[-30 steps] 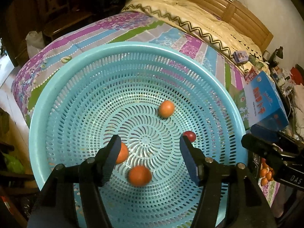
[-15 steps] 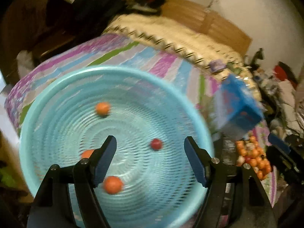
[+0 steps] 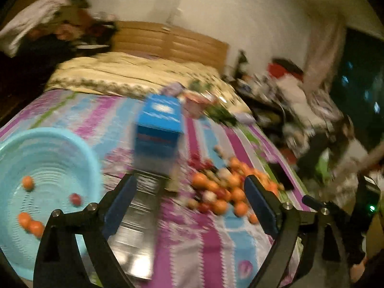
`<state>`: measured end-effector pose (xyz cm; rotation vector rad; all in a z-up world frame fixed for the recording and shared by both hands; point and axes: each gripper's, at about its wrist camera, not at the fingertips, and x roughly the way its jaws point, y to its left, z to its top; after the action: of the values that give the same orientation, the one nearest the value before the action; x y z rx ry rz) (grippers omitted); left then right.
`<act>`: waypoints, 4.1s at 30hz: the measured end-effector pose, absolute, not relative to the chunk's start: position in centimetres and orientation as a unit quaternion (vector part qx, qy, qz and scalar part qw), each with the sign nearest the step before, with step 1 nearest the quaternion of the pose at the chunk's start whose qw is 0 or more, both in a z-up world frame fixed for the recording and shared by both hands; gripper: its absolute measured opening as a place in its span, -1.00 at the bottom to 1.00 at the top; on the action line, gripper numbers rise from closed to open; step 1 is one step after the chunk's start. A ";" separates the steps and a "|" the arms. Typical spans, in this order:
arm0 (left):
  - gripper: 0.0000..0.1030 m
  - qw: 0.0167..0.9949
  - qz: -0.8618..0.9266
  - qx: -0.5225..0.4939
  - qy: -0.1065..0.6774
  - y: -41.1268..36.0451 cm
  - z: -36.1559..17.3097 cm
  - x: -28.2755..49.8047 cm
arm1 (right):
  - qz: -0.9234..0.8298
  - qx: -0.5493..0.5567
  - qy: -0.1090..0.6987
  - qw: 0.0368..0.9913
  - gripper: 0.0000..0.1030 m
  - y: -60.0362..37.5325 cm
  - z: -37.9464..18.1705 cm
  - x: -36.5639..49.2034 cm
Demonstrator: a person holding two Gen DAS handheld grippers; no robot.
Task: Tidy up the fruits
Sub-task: 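Move both open tools back to the fruit pile on the bedsheet, then grasp an orange with the right tool while the left tool grasps another orange, then carry both oranges in the tools over the light-blue basket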
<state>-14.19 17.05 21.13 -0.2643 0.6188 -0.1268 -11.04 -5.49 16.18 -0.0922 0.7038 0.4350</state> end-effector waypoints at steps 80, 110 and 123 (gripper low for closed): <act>-0.22 0.871 -0.128 -0.032 0.473 -2.2 5.2 -3.3 | 0.154 0.038 0.453 0.877 -0.30 -15.0 8.4 -4.3; -0.22 0.905 0.203 -0.131 0.351 32.2 21.5 -17.7 | 0.394 -0.062 0.368 0.840 -0.30 13.7 23.2 -5.3; -0.22 0.868 0.233 -0.182 0.399 41.8 19.7 -20.3 | 0.444 -0.116 0.445 0.769 -0.30 25.1 21.1 -5.4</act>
<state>-20.33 41.83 19.71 -0.3803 0.8348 0.4882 -5.36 25.12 21.14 -0.2508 0.9660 0.9632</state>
